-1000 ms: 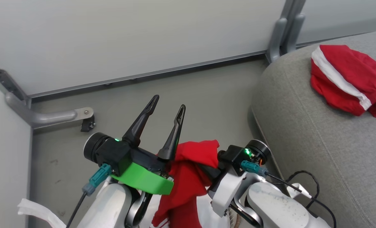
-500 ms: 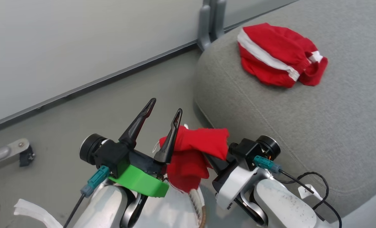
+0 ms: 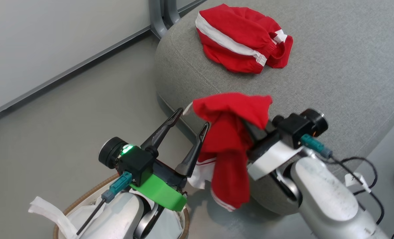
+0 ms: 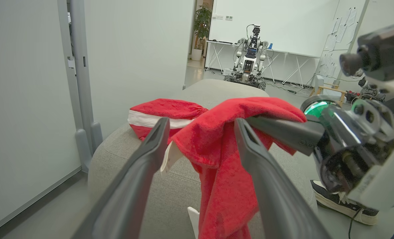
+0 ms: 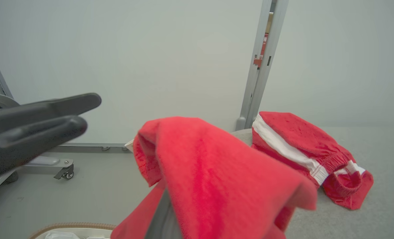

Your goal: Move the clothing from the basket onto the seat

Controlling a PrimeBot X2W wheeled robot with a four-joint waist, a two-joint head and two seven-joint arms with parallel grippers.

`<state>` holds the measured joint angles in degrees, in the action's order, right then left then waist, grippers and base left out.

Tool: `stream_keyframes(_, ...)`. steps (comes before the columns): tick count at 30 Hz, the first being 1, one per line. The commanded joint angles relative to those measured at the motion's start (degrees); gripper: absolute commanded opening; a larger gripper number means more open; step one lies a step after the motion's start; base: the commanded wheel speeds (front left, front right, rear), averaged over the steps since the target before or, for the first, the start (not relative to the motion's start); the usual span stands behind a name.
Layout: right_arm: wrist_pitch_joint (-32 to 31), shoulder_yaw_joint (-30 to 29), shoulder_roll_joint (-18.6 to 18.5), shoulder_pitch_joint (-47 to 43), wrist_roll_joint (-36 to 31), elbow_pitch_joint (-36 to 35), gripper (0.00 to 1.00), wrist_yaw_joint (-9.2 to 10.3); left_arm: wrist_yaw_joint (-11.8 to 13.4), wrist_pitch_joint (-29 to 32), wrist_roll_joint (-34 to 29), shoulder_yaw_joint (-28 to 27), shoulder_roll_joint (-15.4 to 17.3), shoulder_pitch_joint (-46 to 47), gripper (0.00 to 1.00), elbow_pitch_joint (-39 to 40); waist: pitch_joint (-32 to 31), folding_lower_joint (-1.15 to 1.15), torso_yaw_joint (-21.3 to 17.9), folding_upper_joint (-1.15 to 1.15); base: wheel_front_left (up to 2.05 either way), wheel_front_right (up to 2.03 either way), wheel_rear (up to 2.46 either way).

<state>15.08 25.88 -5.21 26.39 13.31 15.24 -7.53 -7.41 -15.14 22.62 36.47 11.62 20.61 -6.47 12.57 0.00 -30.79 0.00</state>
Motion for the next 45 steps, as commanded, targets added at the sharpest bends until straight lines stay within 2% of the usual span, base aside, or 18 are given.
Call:
stream_keyframes(1, 0.12, -0.69, -1.28, 2.86, -0.89, -0.88, 0.00, 0.08, -0.15, 0.00, 0.26, 0.05, 0.75, 0.99, 1.00, -0.10, 1.96, 0.00, -0.87, 0.00, 0.00, 0.00, 0.00)
stream_keyframes(9, 0.12, -2.23, -10.79, 21.22, -3.17, -0.46, 0.00, 0.08, -0.15, 0.00, -0.30, -0.86, 2.47, -0.22, 1.00, 0.85, 5.24, 0.00, -0.25, 0.00, 0.00, 0.00, 0.00)
stream_keyframes(14, 0.11, -8.56, -17.16, 31.81, -4.40, 3.52, 0.00, 0.08, -0.15, 0.01, -0.58, -0.12, 3.62, 1.20, 1.00, 1.48, 8.47, 0.00, 3.52, 0.00, 0.00, 0.00, 0.00)
stream_keyframes(18, 0.09, -14.67, -21.38, 36.25, -6.84, 8.42, 0.00, 0.08, -0.15, 0.01, -0.43, 0.52, 4.46, 2.65, 1.00, 1.89, 11.22, 0.00, 6.71, 0.00, 0.00, 0.00, 0.00)
stream_keyframes(23, 0.07, -21.30, -22.22, 36.35, -9.68, 13.28, 0.00, 0.08, -0.15, 0.01, -0.31, 0.82, 5.68, 4.32, 1.00, 2.26, 14.67, 0.00, 10.07, 0.00, 0.00, 0.00, 0.00)
stream_keyframes(31, 0.07, -31.98, -16.87, 28.39, -14.44, 21.48, 0.00, 0.08, -0.15, 0.01, 0.09, 1.58, 6.92, 6.93, 1.00, 2.70, 19.23, 0.00, 13.73, 0.00, 0.00, 0.00, 0.00)
stream_keyframes(33, 0.07, -35.28, -15.16, 25.77, -15.35, 22.67, 0.18, 0.08, -0.15, 0.00, 0.13, 1.66, 7.03, 7.08, 1.00, 2.70, 19.70, 0.00, 14.12, 0.00, 0.00, 0.00, 0.00)
stream_keyframes(34, 0.07, -36.89, -14.10, 23.82, -16.30, 23.20, 0.41, 0.08, -0.15, 0.00, 0.11, 1.67, 7.18, 7.13, 1.00, 2.67, 19.89, 0.00, 14.24, 0.00, 0.00, 0.00, 0.00)
stream_keyframes(35, 0.07, -38.00, -13.48, 22.70, -16.70, 23.41, 0.91, 0.08, -0.15, 0.01, 0.12, 1.62, 7.24, 7.10, 1.00, 2.63, 19.92, 0.00, 14.27, 0.00, 0.00, 0.00, 0.00)
stream_keyframes(36, 0.07, -39.55, -12.87, 21.26, -17.14, 23.65, 1.00, 0.08, -0.15, 0.00, 0.19, 1.55, 7.36, 7.00, 1.00, 2.57, 19.88, 0.00, 14.26, 0.00, 0.00, 0.00, 0.00)
stream_keyframes(45, 0.07, -47.52, -7.47, 9.35, -17.75, 21.84, 1.00, 0.08, -0.15, 0.00, 0.50, -0.02, 6.93, 4.48, 1.00, 1.48, 16.77, 0.00, 11.94, 0.00, 0.00, 0.00, 0.00)
